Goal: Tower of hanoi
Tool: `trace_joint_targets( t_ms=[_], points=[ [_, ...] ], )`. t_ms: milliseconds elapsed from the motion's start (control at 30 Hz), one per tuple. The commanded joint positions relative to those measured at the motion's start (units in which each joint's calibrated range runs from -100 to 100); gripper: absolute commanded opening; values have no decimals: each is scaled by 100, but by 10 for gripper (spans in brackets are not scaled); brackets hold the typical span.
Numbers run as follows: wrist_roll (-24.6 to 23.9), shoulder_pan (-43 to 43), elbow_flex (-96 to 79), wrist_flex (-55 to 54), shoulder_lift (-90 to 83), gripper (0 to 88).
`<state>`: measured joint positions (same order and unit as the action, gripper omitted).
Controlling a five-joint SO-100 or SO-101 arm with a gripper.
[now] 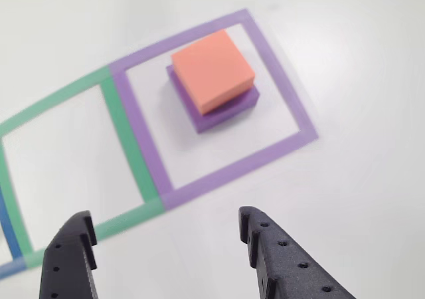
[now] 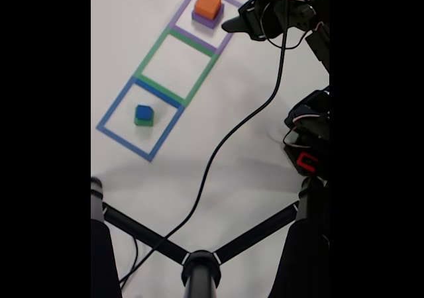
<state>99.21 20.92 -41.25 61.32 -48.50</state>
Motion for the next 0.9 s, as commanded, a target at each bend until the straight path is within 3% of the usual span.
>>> trace_joint_targets(
  t_ms=[0, 200, 333, 600, 867],
  points=[
    [79, 161, -922, -1506, -286, 289],
    [79, 322, -2640, -4226, -166, 325],
    [79, 413, -3149, -5480, 387, 338],
    [79, 741, -3285, -7649, 2070, 362],
    [79, 878, -3176, -9049, 3360, 368]
  ],
)
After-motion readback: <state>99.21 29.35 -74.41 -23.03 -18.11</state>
